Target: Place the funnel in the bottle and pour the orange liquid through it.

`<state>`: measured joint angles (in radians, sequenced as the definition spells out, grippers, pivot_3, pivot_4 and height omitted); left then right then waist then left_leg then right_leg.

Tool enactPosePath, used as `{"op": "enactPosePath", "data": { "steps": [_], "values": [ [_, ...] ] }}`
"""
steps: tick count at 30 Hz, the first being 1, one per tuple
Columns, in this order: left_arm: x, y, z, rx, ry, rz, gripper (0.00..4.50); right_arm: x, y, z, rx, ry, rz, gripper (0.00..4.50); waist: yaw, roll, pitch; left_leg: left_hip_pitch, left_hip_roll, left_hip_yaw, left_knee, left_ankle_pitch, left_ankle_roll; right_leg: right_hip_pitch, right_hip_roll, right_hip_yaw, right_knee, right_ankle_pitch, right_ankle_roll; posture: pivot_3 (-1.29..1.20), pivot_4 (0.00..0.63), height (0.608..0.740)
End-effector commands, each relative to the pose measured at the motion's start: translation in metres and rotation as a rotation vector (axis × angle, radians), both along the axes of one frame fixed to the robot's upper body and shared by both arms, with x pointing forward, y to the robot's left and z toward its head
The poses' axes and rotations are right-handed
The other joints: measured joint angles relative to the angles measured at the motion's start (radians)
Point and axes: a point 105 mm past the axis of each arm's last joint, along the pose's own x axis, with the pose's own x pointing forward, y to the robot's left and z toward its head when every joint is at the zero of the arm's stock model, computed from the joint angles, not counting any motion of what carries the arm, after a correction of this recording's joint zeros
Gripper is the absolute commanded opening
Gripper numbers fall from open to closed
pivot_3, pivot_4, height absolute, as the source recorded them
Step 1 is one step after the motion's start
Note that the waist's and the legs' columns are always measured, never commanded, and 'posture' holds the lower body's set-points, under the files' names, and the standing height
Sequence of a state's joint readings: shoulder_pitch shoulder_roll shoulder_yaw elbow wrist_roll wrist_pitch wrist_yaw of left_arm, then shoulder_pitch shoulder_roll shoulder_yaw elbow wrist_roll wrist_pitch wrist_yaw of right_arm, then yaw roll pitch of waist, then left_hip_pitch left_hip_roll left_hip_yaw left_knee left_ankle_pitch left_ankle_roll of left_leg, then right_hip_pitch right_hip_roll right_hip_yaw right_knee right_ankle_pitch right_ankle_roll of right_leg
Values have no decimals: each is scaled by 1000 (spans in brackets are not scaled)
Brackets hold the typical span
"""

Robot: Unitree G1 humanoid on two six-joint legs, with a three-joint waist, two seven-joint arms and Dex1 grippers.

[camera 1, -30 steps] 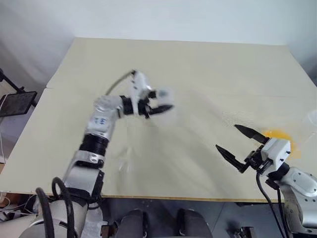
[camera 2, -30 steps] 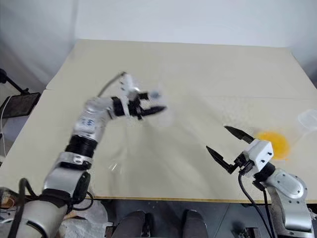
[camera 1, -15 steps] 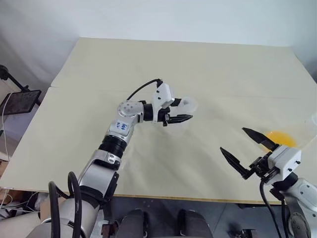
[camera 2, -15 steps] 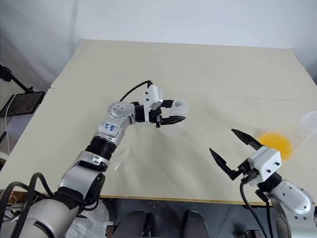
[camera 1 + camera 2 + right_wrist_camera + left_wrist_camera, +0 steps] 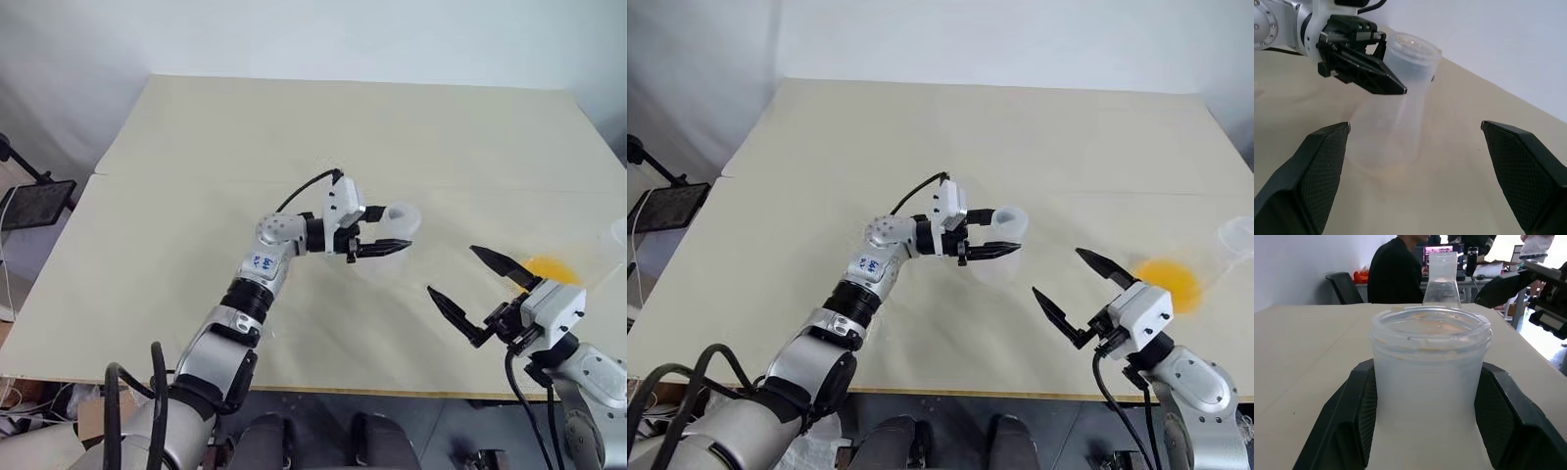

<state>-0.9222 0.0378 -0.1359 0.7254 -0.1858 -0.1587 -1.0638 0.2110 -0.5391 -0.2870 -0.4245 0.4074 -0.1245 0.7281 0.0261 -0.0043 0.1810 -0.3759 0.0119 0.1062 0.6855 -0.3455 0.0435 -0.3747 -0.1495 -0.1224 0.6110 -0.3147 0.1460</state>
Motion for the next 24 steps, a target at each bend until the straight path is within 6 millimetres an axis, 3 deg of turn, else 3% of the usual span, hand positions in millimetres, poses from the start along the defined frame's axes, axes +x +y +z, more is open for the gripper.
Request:
{"op": "enactPosePath", "data": {
  "steps": [1,7,15,20,24],
  "values": [
    [-3,3,0,-19,-12,-25,2782,-1,-3,6,3,-27,-8,4500,0,0,0,0,0,0,0,0,0,0,0,0,0,0,0,0,150,740],
    [-4,16,5,-38,-50,-30,4463,0,-3,8,-3,-28,0,4500,0,0,0,0,0,0,0,0,0,0,0,0,0,0,0,0,150,740],
    [-4,49,20,34,-104,-69,4463,3,-5,8,-21,-22,26,4500,-2,0,0,0,0,0,0,0,0,0,0,0,1,0,0,0,150,740],
    [5,86,44,25,-156,18,4463,4,-7,12,-45,-19,65,4500,-2,0,0,0,1,0,0,0,0,0,0,0,1,0,0,0,150,740],
    [9,127,56,57,-202,132,4463,3,-1,15,-53,9,161,4500,-3,0,0,0,2,-1,1,0,0,0,0,0,1,0,0,0,150,740]
  ]
}}
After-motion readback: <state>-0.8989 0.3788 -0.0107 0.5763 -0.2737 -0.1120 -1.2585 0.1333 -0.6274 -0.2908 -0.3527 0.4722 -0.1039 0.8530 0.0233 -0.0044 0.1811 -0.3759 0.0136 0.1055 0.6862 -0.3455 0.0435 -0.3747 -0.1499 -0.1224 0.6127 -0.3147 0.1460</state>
